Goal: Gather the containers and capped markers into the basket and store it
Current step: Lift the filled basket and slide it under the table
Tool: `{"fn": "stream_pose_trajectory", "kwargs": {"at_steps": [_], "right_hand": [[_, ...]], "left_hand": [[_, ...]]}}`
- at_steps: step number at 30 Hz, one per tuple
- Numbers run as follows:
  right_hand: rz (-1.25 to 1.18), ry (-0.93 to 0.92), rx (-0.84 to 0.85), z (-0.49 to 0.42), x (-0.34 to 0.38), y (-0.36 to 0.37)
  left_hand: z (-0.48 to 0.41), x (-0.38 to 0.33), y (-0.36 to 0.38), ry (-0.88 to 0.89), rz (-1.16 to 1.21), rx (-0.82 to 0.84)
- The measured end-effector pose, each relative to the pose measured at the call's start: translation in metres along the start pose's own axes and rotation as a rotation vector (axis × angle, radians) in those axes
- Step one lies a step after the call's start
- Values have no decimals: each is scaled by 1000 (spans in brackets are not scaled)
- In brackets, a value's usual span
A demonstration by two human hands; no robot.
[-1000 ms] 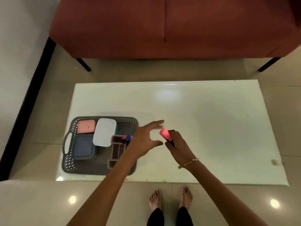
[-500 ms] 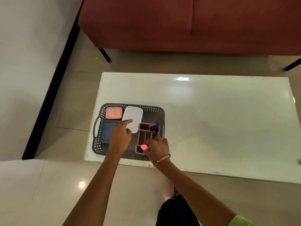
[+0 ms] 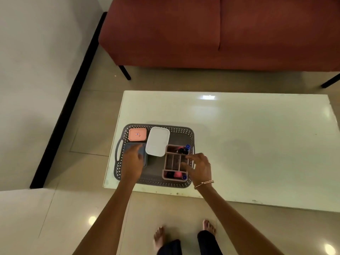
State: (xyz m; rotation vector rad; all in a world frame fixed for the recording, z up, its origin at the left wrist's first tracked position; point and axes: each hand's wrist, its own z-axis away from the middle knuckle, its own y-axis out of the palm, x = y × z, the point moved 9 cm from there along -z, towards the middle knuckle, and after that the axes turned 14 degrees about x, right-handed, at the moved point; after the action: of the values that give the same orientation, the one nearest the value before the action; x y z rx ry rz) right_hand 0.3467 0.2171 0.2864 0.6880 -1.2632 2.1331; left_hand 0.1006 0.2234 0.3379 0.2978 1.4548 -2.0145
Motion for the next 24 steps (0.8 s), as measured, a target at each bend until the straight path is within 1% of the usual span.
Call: {"fn": "stream_pose_trajectory", "kwargs": {"at_steps": [2,3,6,7,9,12,16,20,24], "right_hand": [[-118,99,-113,-7,-20,-19],[-151,175,-128,-14,-32,-20],[-218,383,-20,-36,-58,-5],[-246,401,6,-41,-62,0],[-285,408,-2,-44,-65,12],[-338,461,-70,-40,-74,31],[-308,491,-211,-32,-80,41],[-269,503,-227,0,-79,45],[-302,530,-227,59,-73,56]], "left_hand": [[-9,34,-13,-99,71,-65],[-15,52,-20,-147,80,-86],[-38,102,-30,-262,9,-81],[-44,115,-29,-294,-18,-53],[-54,140,-23,-325,-52,17],[-66,166,-10,-318,-45,122],[-75,181,-8,-224,24,138],[-67,197,-6,-171,68,185],[-24,209,-11,-158,46,214]]}}
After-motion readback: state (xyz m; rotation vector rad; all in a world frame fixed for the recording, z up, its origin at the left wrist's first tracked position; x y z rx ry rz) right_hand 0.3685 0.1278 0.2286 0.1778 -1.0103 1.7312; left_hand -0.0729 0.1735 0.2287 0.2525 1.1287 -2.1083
